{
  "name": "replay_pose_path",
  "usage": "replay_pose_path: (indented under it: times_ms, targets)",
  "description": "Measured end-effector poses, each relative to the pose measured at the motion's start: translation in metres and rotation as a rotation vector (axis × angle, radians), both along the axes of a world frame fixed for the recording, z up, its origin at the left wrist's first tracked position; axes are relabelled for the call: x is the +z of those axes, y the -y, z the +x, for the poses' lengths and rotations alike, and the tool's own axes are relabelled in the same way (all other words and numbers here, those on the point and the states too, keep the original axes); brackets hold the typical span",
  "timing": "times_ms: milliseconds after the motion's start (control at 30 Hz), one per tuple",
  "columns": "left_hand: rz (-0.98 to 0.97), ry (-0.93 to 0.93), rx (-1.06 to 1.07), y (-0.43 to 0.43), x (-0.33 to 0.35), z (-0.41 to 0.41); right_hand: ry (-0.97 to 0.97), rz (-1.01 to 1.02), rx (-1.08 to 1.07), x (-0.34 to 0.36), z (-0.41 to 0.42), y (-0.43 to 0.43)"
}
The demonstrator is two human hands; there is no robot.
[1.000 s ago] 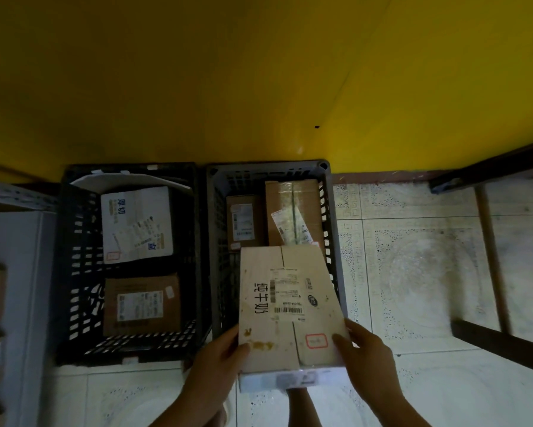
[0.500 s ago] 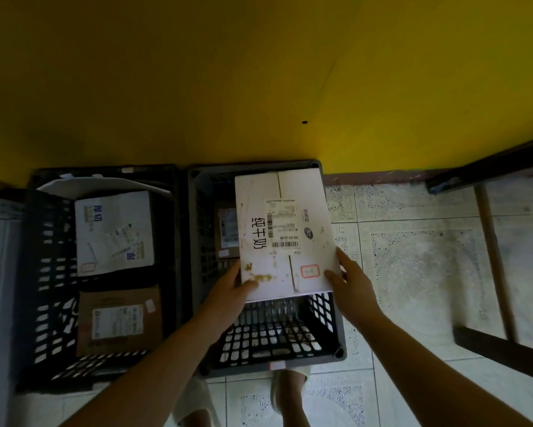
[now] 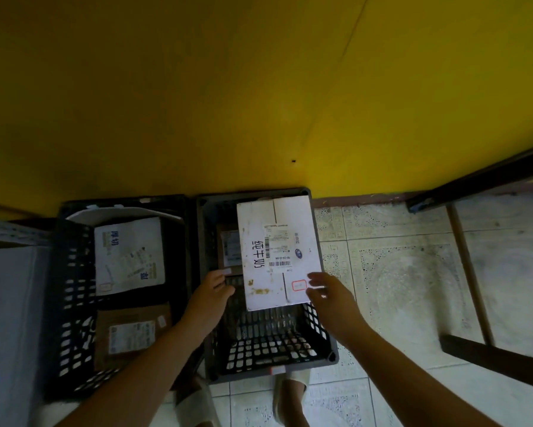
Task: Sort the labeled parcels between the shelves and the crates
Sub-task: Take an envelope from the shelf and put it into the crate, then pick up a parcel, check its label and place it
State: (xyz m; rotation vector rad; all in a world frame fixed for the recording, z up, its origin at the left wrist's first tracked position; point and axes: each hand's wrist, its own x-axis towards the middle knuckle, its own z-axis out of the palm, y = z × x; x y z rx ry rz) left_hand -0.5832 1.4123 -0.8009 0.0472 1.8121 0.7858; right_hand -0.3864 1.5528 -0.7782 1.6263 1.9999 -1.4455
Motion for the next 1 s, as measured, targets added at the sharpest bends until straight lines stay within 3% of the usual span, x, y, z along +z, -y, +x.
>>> replay_pose_path:
  times_ms: [233, 400, 700, 1000]
  targets:
    - [0.203, -0.038, 0.242, 0.084, 0.200, -0.023, -0.202, -0.130, 0.094, 0.193, -0.043, 0.072]
    - [0.355, -0.161, 0.333, 0.149, 0.345, -0.010, -0.430, -0.099, 0.184, 0.318, -0.062, 0.108]
    - [0.543, -0.639, 0.697, 0.239, 0.549, 0.082, -0.830, -0.301, 0.615, 0.501, -0.092, 0.174]
    - [0.510, -1.172, 1.138, 0.358, 0.688, 0.165, -1.130, -0.404, 1.104, 0.647, -0.111, 0.298]
